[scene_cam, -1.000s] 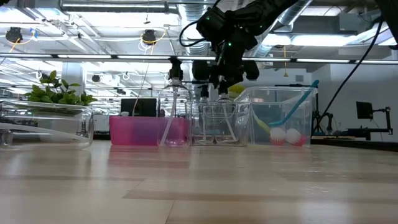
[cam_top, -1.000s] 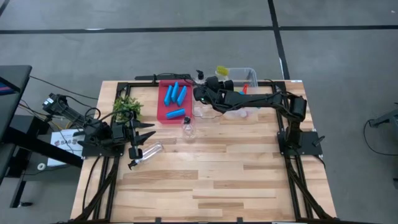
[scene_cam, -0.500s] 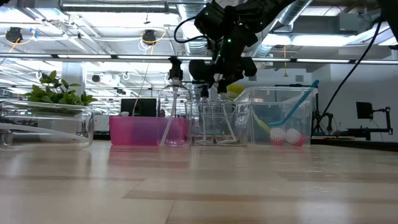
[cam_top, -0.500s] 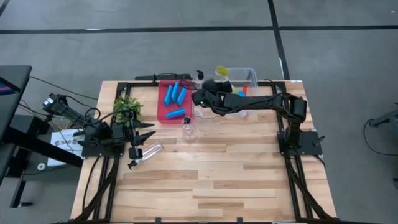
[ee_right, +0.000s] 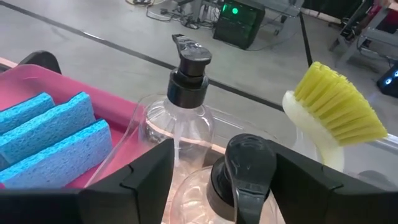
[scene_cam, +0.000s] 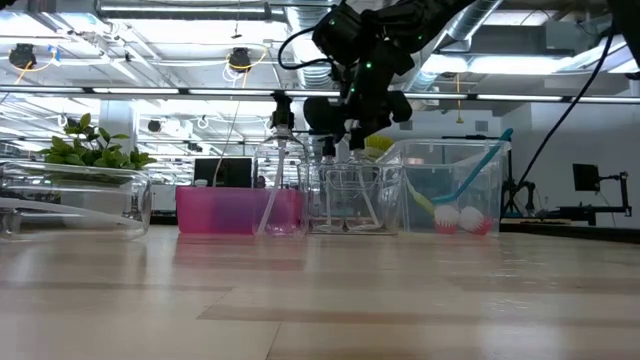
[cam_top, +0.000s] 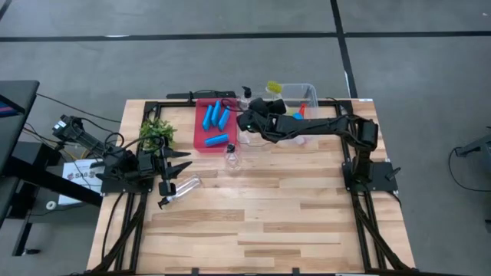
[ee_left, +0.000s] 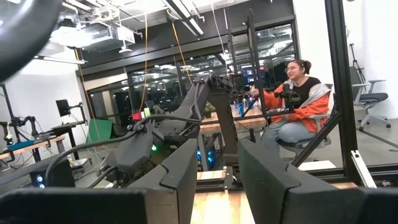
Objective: Pick & Place Kitchen Sink Supplies
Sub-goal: Put the spray bottle into the transparent bin
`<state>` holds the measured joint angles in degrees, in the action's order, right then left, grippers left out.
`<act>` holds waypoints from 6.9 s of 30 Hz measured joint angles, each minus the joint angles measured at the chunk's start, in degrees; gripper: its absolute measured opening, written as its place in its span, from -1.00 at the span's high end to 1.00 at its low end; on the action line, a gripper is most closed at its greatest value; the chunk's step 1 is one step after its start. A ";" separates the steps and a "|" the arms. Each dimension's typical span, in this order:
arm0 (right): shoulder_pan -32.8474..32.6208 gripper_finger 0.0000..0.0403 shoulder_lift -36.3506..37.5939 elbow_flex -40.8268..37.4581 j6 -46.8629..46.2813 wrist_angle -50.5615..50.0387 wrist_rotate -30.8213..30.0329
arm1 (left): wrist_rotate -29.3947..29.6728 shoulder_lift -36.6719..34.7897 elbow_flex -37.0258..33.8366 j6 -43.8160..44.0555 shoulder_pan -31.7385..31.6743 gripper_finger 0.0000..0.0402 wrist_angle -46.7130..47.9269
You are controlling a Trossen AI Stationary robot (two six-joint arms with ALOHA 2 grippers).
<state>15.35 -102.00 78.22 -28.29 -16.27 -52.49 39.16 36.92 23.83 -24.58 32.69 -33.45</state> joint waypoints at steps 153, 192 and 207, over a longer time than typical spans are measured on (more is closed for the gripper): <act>-39.00 0.44 28.96 -34.47 34.72 29.80 16.43 | 1.15 37.49 7.13 29.73 -19.66 -0.01 9.67; -39.01 0.44 28.92 -34.45 33.74 28.75 16.51 | -5.13 40.51 7.10 31.29 -27.49 -0.01 3.99; -39.01 0.44 28.92 -34.45 33.74 28.76 16.51 | -12.72 40.51 7.08 31.03 -30.63 -0.01 2.41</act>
<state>-23.66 -73.08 43.77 5.45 12.49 -35.99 26.44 77.43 30.92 6.45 2.06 -31.05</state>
